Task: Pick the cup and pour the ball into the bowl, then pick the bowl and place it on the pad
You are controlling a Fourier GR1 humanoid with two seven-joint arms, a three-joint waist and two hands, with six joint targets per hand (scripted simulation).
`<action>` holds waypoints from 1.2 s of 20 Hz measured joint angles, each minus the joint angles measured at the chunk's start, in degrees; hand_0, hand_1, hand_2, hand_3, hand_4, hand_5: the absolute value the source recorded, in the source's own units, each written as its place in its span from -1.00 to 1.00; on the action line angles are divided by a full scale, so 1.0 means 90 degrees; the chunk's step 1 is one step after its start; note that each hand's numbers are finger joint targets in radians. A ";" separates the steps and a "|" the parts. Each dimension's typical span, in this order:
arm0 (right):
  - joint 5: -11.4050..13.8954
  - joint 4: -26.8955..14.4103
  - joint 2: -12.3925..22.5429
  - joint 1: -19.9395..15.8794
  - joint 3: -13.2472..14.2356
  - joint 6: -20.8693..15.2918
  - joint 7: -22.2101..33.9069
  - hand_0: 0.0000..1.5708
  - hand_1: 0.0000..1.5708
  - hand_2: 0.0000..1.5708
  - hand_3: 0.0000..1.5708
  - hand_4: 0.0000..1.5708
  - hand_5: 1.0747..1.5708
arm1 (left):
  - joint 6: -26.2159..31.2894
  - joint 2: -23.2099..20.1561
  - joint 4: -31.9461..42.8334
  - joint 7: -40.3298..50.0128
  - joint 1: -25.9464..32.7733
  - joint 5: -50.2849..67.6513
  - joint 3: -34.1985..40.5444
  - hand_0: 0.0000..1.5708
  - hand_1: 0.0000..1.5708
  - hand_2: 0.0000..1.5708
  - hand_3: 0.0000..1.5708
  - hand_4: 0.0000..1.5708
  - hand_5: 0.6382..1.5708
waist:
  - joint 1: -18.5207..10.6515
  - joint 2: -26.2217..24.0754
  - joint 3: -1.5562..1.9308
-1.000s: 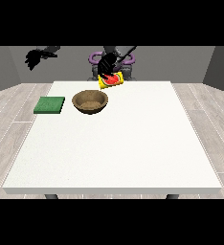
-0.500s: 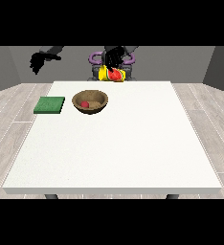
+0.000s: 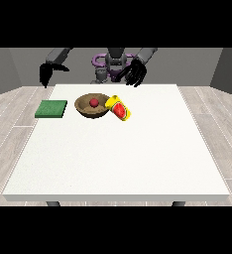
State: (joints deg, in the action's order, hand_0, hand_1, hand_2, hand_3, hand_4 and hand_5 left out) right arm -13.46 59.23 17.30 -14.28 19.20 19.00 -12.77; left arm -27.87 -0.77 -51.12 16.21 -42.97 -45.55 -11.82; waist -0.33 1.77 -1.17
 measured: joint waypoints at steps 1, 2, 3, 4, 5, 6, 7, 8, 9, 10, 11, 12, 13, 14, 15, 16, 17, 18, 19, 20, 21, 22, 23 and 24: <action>0.0021 0.0040 -0.0070 -0.0066 -0.0034 -0.0077 0.0009 -1.00 -1.00 -1.00 -1.00 -0.63 1.00 | -0.0049 0.0019 -0.0202 -0.0204 0.0166 0.0487 0.0114 -1.00 -1.00 -1.00 -1.00 -1.00 0.97 | 0.0001 0.0093 0.0000; 0.0061 0.0086 -0.0179 -0.0139 -0.0086 -0.0184 -0.0012 -1.00 -1.00 -1.00 -1.00 -0.62 1.00 | -0.0092 0.0032 -0.0408 -0.0431 0.0317 0.0959 0.0194 -1.00 -1.00 -1.00 -1.00 -1.00 0.98 | -0.0002 0.0202 0.0005; 0.0114 0.0115 -0.0275 -0.0177 -0.0125 -0.0318 -0.0012 -1.00 -1.00 -1.00 -1.00 -0.68 1.00 | -0.0032 0.0045 -0.0613 -0.0694 0.0493 0.1420 0.0232 -1.00 -1.00 -1.00 -1.00 -1.00 0.98 | -0.0048 0.0254 0.0013; 0.0174 0.0145 -0.0374 -0.0257 -0.0158 -0.0493 -0.0012 -1.00 -1.00 -1.00 -1.00 -0.74 1.00 | 0.0034 0.0053 -0.0817 -0.0961 0.0633 0.1856 0.0256 -1.00 -1.00 -1.00 -1.00 -1.00 0.99 | -0.0107 0.0336 0.0025; 0.0242 0.0162 -0.0509 -0.0308 -0.0204 -0.0675 -0.0026 -1.00 -1.00 -1.00 -1.00 -0.73 1.00 | 0.0126 0.0060 -0.1007 -0.1235 0.0775 0.2253 0.0261 -1.00 -1.00 -1.00 -1.00 -1.00 0.99 | -0.0185 0.0403 0.0036; 0.0299 0.0164 -0.0623 -0.0348 -0.0226 -0.0865 -0.0018 -1.00 -1.00 -1.00 -1.00 -0.69 1.00 | 0.0286 0.0066 -0.1179 -0.1501 0.0933 0.2621 0.0260 -1.00 -1.00 -1.00 -1.00 -1.00 0.99 | -0.0297 0.0446 0.0048; 0.0339 0.0188 -0.0752 -0.0436 -0.0252 -0.1052 -0.0016 -1.00 -1.00 -1.00 -1.00 -0.62 1.00 | 0.0424 0.0069 -0.1308 -0.1780 0.1060 0.2940 0.0266 -1.00 -1.00 -1.00 -1.00 -1.00 0.99 | -0.0377 0.0533 0.0061; 0.0369 0.0173 -0.0836 -0.0438 -0.0243 -0.1206 -0.0039 -1.00 -1.00 -1.00 -1.00 -0.61 1.00 | 0.0616 0.0073 -0.1420 -0.2050 0.1214 0.3190 0.0308 -1.00 -1.00 -1.00 -1.00 -1.00 0.99 | -0.0493 0.0578 0.0072; 0.0383 0.0132 -0.0898 -0.0515 -0.0206 -0.1360 -0.0089 -1.00 -1.00 -1.00 -1.00 -0.59 1.00 | 0.0773 0.0076 -0.1535 -0.2310 0.1378 0.3406 0.0271 -1.00 -1.00 -1.00 -1.00 -1.00 0.98 | -0.0628 0.0664 0.0084; 0.0386 0.0110 -0.0940 -0.0586 -0.0193 -0.1452 -0.0119 -1.00 -1.00 -1.00 -1.00 -0.60 0.99 | 0.0939 0.0058 -0.1578 -0.2547 0.1489 0.3587 0.0326 -1.00 -1.00 -1.00 -1.00 -1.00 0.98 | -0.0676 0.0744 0.0093; 0.0422 0.0093 -0.1037 -0.0581 -0.0220 -0.1571 -0.0148 -1.00 -1.00 -1.00 -1.00 -0.59 0.99 | 0.1155 -0.0008 -0.1625 -0.2731 0.1594 0.3780 0.0404 -1.00 -1.00 -1.00 -1.00 -1.00 0.98 | -0.0727 0.0745 0.0099; 0.0456 0.0031 -0.1128 -0.0592 -0.0249 -0.1674 -0.0208 -1.00 -1.00 -1.00 -1.00 -0.58 0.99 | 0.1309 -0.0056 -0.1661 -0.2885 0.1698 0.3904 0.0459 -1.00 -1.00 -1.00 -1.00 -1.00 0.98 | -0.0751 0.0747 0.0105; 0.0453 -0.0069 -0.1188 -0.0598 -0.0232 -0.1738 -0.0305 -1.00 -1.00 -1.00 -1.00 -0.60 0.99 | 0.1464 -0.0109 -0.1726 -0.3028 0.1808 0.4014 0.0499 -1.00 -1.00 -1.00 -1.00 -1.00 0.98 | -0.0796 0.0756 0.0111; 0.0454 -0.0125 -0.1207 -0.0730 -0.0232 -0.1831 -0.0289 -1.00 -1.00 -1.00 -1.00 -0.61 0.99 | 0.1577 -0.0170 -0.1720 -0.3188 0.1853 0.4118 0.0594 -1.00 -1.00 -1.00 -1.00 -1.00 0.99 | -0.0798 0.0799 0.0117; 0.0455 -0.0272 -0.1222 -0.0812 -0.0241 -0.1850 -0.0370 -1.00 -1.00 -1.00 -1.00 -0.64 0.99 | 0.1662 -0.0213 -0.1732 -0.3276 0.1889 0.4189 0.0674 -1.00 -1.00 -1.00 -1.00 -1.00 0.98 | -0.0780 0.0824 0.0118; 0.0460 -0.0373 -0.1257 -0.0848 -0.0250 -0.1900 -0.0422 -1.00 -1.00 -1.00 -1.00 -0.67 0.98 | 0.1816 -0.0294 -0.1742 -0.3375 0.1958 0.4288 0.0751 -1.00 -1.00 -1.00 -1.00 -1.00 0.99 | -0.0776 0.0824 0.0121; 0.0444 -0.0548 -0.1225 -0.0943 -0.0238 -0.1885 -0.0490 -1.00 -1.00 -1.00 -1.00 -0.67 0.98 | 0.1892 -0.0348 -0.1774 -0.3366 0.1944 0.4336 0.0827 -1.00 -1.00 -1.00 -1.00 -1.00 0.99 | -0.0750 0.0833 0.0124; 0.0443 -0.0719 -0.1200 -0.0968 -0.0199 -0.1906 -0.0607 -1.00 -1.00 -1.00 -1.00 -0.68 0.98 | 0.2046 -0.0429 -0.1879 -0.3336 0.1999 0.4389 0.0840 -1.00 -1.00 -1.00 -1.00 -1.00 0.99 | -0.0811 0.0813 0.0125; 0.0422 -0.0890 -0.1175 -0.1021 -0.0170 -0.1897 -0.0710 -1.00 -1.00 -1.00 -1.00 -0.69 0.98 | 0.2116 -0.0483 -0.1926 -0.3366 0.2043 0.4418 0.0889 -1.00 -1.00 -1.00 -1.00 -1.00 0.99 | -0.0801 0.0826 0.0127; 0.0385 -0.1114 -0.1095 -0.1139 -0.0090 -0.1881 -0.0828 -1.00 -1.00 -1.00 -1.00 -0.73 0.97 | 0.2117 -0.0450 -0.2046 -0.3329 0.2037 0.4390 0.0846 -1.00 -1.00 -1.00 -1.00 -1.00 0.99 | -0.0858 0.0900 0.0130; 0.0410 -0.1269 -0.1121 -0.1198 -0.0119 -0.1925 -0.0908 -1.00 -1.00 -1.00 -1.00 -0.76 0.97 | 0.2187 -0.0484 -0.2073 -0.3332 0.2074 0.4424 0.0893 -1.00 -1.00 -1.00 -1.00 -1.00 0.99 | -0.0838 0.0887 0.0129; 0.0407 -0.1439 -0.1082 -0.1258 -0.0096 -0.1933 -0.1000 -1.00 -1.00 -1.00 -1.00 -0.75 0.96 | 0.2238 -0.0533 -0.2153 -0.3271 0.2069 0.4434 0.0930 -1.00 -1.00 -1.00 -1.00 -1.00 0.99 | -0.0841 0.0889 0.0130; 0.0405 -0.1558 -0.1069 -0.1247 -0.0101 -0.1869 -0.1142 -1.00 -1.00 -1.00 -1.00 -0.74 0.96 | 0.2272 -0.0551 -0.2175 -0.3381 0.2141 0.4456 0.0966 -1.00 -1.00 -1.00 -1.00 -1.00 0.99 | -0.0825 0.0929 0.0131; 0.0380 -0.1711 -0.1027 -0.1312 -0.0076 -0.1844 -0.1210 -1.00 -1.00 -1.00 -1.00 -0.80 0.97 | 0.2318 -0.0590 -0.2233 -0.3402 0.2199 0.4466 0.0999 -1.00 -1.00 -1.00 -1.00 -1.00 0.99 | -0.0838 0.0931 0.0132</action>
State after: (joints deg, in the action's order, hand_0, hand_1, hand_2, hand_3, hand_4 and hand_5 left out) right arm -10.04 43.83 8.05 -26.08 18.52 2.40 -23.66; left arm -7.01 -6.07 -71.22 -14.40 -23.18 -5.35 -2.82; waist -7.87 10.14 0.02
